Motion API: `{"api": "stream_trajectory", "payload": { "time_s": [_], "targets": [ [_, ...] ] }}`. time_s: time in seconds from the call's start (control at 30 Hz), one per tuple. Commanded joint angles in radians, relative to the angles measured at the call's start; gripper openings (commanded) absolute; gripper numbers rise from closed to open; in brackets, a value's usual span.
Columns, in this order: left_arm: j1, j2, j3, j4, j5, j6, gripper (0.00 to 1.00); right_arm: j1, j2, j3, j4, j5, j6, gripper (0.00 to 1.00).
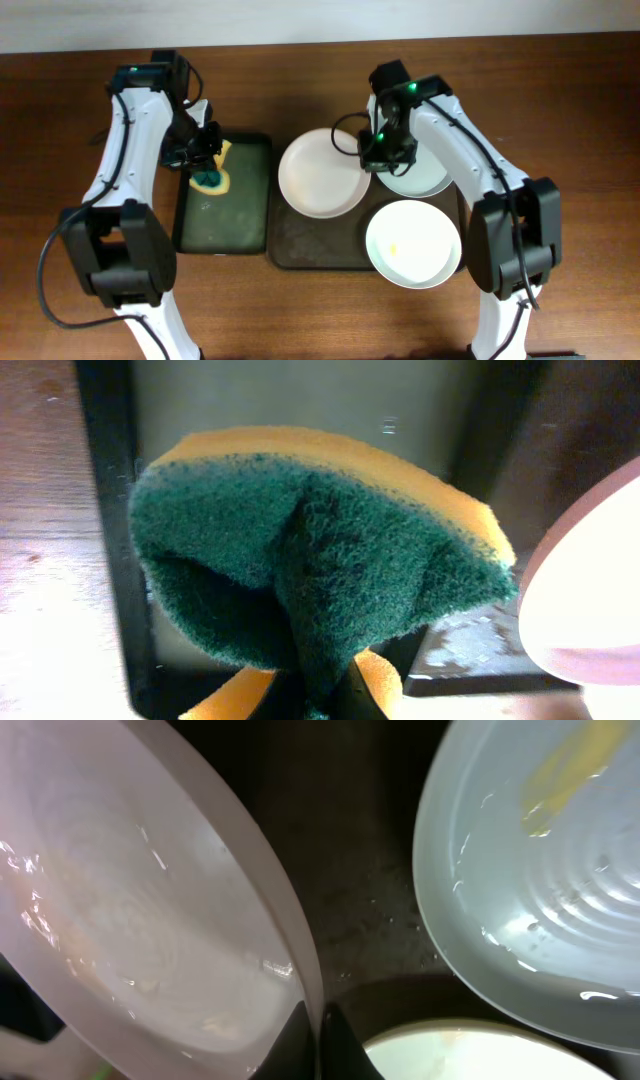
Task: Clean dirty plates on tray and stack at the side
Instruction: 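Withdraw the left gripper with the sponge toward the water tray, then lift the pink plate with the right gripper and place it right of tray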
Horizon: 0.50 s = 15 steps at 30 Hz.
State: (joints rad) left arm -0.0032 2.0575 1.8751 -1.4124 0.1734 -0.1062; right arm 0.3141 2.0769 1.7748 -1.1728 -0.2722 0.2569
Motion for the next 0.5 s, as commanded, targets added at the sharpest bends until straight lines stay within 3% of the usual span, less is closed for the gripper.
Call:
{"api": "stream_trajectory", "payload": {
  "time_s": [0.0, 0.2, 0.33, 0.47],
  "targets": [
    [0.009, -0.169, -0.005, 0.008, 0.127, 0.048, 0.00, 0.014, -0.040, 0.077, -0.024, -0.010, -0.013, 0.04],
    [0.009, -0.366, -0.005, 0.016, 0.100, 0.041, 0.00, 0.066, -0.040, 0.111, 0.022, -0.008, 0.039, 0.04],
    [0.009, -0.425, -0.005, 0.002, -0.027, -0.036, 0.00, 0.133, -0.039, 0.111, 0.125, 0.004, 0.040, 0.04],
    [0.009, -0.430, -0.011, -0.038, -0.137, -0.072, 0.00, 0.217, -0.031, 0.111, 0.237, 0.152, 0.083, 0.04]
  ]
}}
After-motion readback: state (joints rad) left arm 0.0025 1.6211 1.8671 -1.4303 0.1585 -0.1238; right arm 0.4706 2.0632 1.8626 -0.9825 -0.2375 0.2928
